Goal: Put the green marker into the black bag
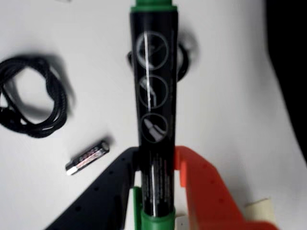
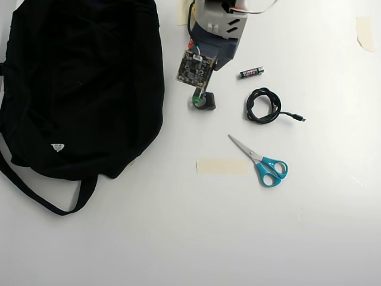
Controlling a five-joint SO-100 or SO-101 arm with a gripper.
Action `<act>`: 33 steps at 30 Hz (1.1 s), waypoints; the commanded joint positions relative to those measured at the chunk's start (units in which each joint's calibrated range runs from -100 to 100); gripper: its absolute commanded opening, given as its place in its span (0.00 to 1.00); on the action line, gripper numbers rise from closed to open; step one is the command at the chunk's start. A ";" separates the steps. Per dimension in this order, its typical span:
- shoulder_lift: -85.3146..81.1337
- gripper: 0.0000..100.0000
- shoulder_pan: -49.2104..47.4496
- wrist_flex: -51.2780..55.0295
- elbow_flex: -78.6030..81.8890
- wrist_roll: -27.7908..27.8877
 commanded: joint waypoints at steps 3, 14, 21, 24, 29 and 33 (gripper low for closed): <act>-1.86 0.02 8.53 -0.61 -0.47 -0.23; -1.61 0.02 23.26 -6.46 -0.38 -2.28; -0.53 0.02 33.43 -13.53 -0.02 -1.86; 2.12 0.02 37.10 -16.28 -0.38 -1.70; 10.50 0.02 46.07 -27.91 -0.38 -0.60; 17.47 0.02 53.03 -37.21 -0.56 -0.49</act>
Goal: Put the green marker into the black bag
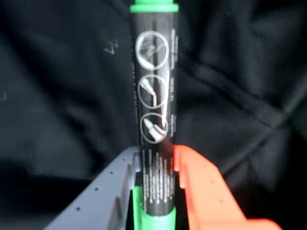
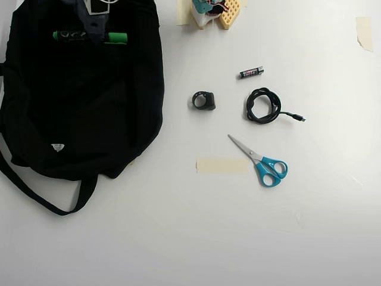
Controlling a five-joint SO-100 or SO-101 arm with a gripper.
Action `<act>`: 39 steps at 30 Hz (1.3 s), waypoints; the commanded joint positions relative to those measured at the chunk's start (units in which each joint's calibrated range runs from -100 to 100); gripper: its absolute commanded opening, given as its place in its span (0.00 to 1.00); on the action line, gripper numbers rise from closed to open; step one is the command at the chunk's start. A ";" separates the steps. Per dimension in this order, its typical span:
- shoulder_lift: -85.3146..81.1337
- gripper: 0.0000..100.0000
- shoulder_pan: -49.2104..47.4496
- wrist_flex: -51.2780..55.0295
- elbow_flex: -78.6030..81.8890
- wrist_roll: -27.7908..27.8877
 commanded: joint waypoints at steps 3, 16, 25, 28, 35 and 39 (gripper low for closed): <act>10.66 0.02 4.94 -4.67 -11.33 1.91; 20.71 0.19 6.59 -1.91 -20.95 1.96; 11.33 0.12 -6.58 9.98 -20.86 1.34; 5.93 0.02 -14.13 14.71 -20.95 1.23; -8.76 0.02 -38.22 16.61 -17.26 -1.71; -23.53 0.02 -47.79 15.14 0.71 -1.13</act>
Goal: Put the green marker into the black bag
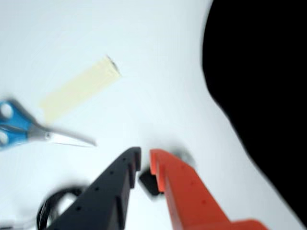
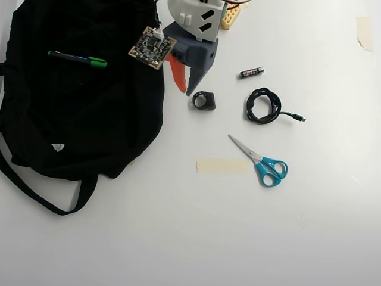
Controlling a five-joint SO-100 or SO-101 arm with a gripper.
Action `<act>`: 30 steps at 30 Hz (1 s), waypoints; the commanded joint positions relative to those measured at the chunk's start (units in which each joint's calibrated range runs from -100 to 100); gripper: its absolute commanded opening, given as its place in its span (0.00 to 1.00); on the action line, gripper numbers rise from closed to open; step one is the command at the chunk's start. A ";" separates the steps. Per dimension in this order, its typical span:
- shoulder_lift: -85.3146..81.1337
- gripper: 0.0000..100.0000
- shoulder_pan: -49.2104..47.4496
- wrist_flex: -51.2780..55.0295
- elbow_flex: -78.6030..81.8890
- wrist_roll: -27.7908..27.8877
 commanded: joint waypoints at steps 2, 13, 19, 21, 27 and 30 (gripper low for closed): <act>-12.07 0.02 -4.15 -0.83 12.16 0.49; -37.55 0.02 -7.89 -8.75 44.15 0.43; -44.93 0.02 -12.30 -10.30 57.27 1.64; -46.09 0.02 -12.00 -10.39 59.78 3.84; -57.05 0.02 -12.38 -11.68 69.40 5.26; -62.44 0.02 -12.60 -13.58 75.06 5.26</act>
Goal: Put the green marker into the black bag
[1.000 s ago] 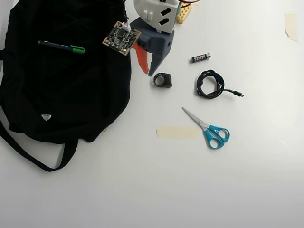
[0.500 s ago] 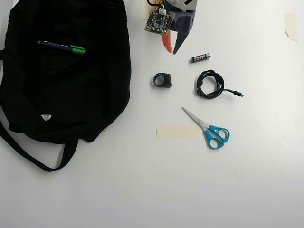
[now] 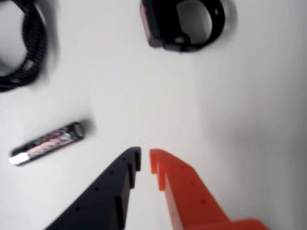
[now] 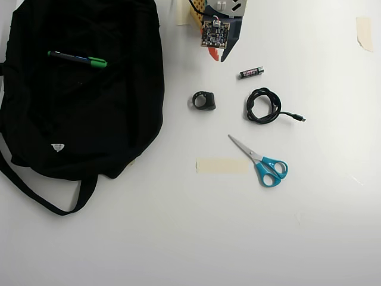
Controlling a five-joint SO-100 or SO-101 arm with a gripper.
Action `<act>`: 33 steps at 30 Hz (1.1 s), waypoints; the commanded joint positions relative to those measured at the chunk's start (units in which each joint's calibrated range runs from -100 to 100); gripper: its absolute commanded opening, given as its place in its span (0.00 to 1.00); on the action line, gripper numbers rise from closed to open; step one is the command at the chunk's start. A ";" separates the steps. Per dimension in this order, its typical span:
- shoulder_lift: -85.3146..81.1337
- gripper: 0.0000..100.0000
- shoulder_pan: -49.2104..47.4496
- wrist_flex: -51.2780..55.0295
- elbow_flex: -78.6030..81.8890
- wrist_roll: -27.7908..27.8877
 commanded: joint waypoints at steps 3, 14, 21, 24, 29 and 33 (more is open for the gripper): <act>-10.80 0.02 -0.77 -3.88 10.28 0.23; -16.94 0.02 -1.82 -3.45 17.28 0.28; -17.11 0.02 -2.79 -3.02 17.55 0.33; -18.68 0.02 -3.99 -3.02 19.53 0.28; -27.98 0.02 -3.77 -3.02 25.73 -0.09; -29.47 0.02 -3.69 -1.21 27.35 -0.14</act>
